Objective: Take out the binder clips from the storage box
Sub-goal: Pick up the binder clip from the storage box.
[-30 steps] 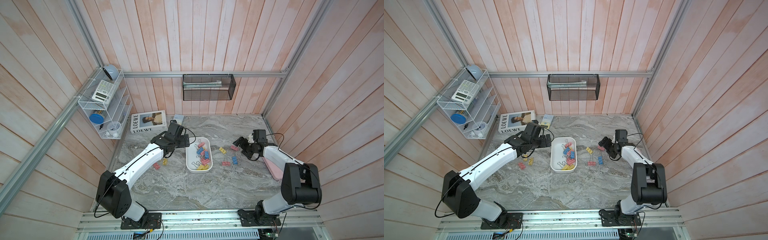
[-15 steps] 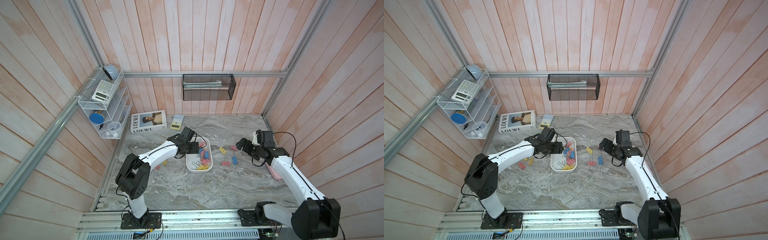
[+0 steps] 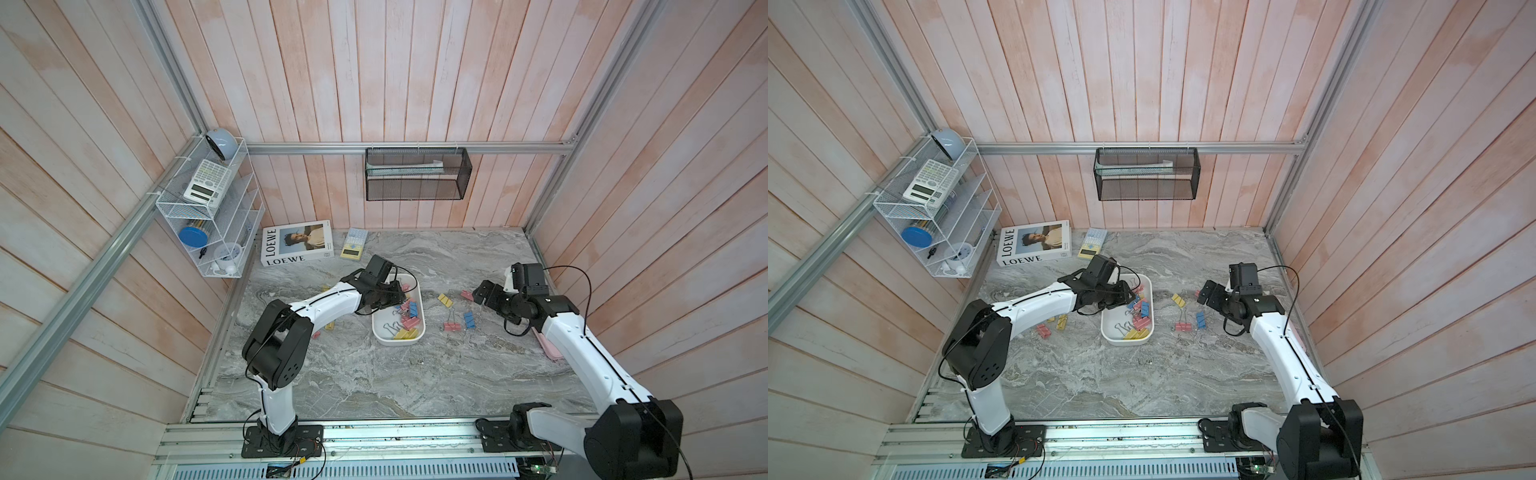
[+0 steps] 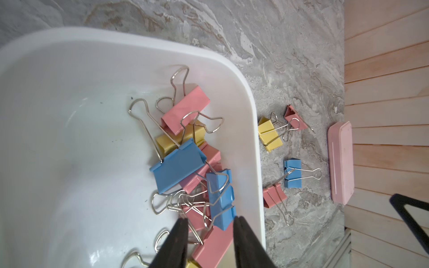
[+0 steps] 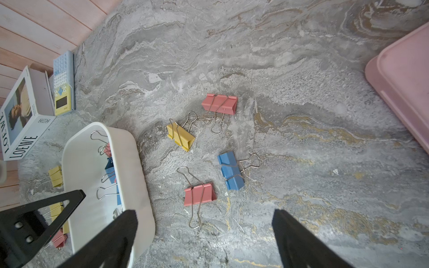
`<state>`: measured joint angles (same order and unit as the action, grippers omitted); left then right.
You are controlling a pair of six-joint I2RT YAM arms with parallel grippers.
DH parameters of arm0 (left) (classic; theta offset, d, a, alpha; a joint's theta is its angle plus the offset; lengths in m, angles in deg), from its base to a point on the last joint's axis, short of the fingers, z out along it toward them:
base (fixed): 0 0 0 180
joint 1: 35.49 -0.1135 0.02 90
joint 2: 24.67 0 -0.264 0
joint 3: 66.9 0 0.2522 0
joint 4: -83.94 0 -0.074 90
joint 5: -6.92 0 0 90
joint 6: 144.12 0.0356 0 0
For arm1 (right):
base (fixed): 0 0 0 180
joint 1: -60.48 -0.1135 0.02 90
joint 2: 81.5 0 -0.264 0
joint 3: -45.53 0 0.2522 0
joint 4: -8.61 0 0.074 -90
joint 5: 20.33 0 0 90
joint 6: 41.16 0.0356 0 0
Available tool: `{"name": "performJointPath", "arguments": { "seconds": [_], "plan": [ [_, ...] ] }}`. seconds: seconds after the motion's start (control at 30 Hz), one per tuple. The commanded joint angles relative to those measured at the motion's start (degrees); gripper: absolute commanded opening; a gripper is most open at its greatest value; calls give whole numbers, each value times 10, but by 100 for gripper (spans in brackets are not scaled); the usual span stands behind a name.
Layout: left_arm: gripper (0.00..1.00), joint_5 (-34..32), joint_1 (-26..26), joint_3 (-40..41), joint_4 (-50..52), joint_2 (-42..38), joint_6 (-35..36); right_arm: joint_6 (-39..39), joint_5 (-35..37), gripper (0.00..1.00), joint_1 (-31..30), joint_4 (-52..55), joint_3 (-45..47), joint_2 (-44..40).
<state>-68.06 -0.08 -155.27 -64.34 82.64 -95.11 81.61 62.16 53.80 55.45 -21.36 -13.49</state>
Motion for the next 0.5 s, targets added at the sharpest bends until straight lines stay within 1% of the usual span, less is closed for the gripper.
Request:
{"name": "performJointPath", "arguments": {
  "seconds": [0.0, 0.23, 0.3, 0.37, 0.47],
  "plan": [
    [30, 25, 0, 3, -23, 20, -20, -6, 13, 98, -5, 14, 1, -8],
    [29, 36, 3, 11, -24, 29, -28, -5, 16, 98, -5, 16, 4, -14],
    [24, 39, 3, 14, -31, 30, -31, -5, 15, 98, -6, 16, 4, -14],
    [23, 42, 3, 18, -39, 31, -37, -4, 15, 98, -7, 15, 3, -14],
    [16, 50, 2, 27, -55, 32, -47, -3, 14, 98, -9, 15, 2, -15]
  ]
}}
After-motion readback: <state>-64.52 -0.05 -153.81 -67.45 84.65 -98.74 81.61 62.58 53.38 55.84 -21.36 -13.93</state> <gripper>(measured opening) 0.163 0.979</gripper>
